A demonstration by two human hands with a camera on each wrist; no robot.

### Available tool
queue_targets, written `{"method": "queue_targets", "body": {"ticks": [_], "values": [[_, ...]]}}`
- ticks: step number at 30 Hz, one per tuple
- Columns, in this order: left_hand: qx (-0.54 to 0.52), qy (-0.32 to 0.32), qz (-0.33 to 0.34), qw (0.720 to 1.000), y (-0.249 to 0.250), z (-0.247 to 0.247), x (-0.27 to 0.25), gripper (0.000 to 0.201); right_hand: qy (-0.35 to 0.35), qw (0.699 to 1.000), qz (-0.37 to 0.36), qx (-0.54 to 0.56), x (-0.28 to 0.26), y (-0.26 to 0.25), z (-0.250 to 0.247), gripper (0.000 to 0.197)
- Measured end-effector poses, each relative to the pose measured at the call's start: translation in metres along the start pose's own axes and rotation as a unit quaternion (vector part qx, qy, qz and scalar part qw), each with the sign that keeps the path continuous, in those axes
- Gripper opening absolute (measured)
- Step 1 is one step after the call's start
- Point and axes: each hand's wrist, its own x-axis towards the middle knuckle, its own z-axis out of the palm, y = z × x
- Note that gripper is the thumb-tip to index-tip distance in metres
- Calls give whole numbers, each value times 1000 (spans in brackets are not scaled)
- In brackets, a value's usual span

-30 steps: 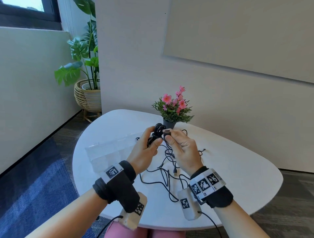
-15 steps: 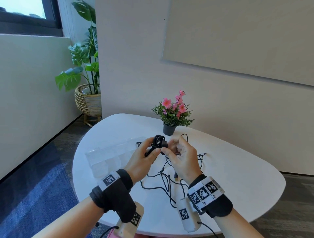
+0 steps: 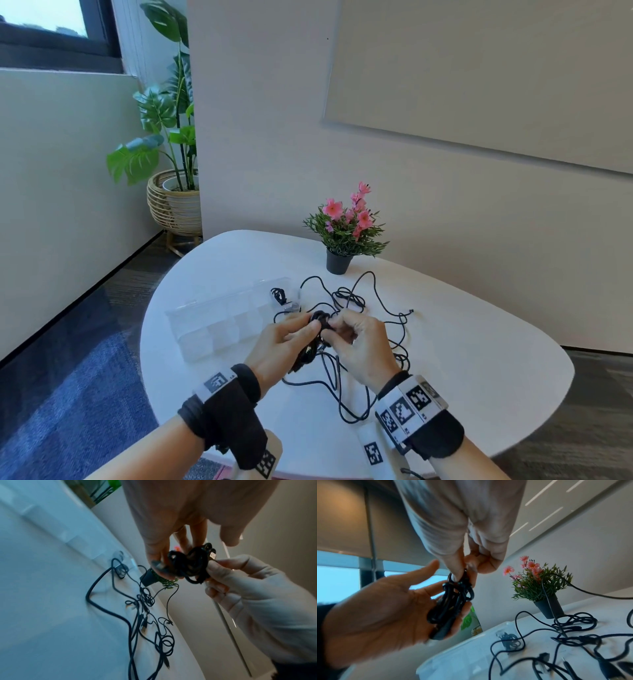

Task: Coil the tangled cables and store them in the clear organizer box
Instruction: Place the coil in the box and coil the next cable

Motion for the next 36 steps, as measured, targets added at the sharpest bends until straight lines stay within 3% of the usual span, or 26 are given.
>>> {"method": "queue_targets", "body": {"ticks": [3,8,11,13,15,17,20,25,31,34,36], "values": [[40,29,-2,999,-5,-2,4,13,-36,999,6,-37,-7,-1,4,39],[111,43,-36,992,-14,-5,13,11,-43,997,-1,-67,-8,4,5,19],[42,69,-53,995,-12,-4,19,14,-11,998,-5,-65,-6,3,8,8],[-13,79,-58,995,-6,-5,23,16,16,999,27,-13,-8,5,12,20],[-27,74,-56,995,-2,-6,25,17,45,998,50,7,-9,9,17,19],[-21,72,-57,996,-2,-7,24,16,55,998,20,-35,-7,13,20,12],[-30,70,-72,994,-4,-9,22,14,28,992,-50,-114,0,12,20,6],[-90,58,-109,988,-5,-12,21,22,-40,986,-52,-155,7,8,17,8],[-46,103,-79,990,-10,-5,19,5,-59,977,-22,-202,5,11,24,15],[32,116,-48,992,-11,-7,17,18,-77,973,-5,-217,2,14,24,17],[75,90,-31,993,-7,-7,17,13,-51,974,12,-222,3,17,18,17]]}}
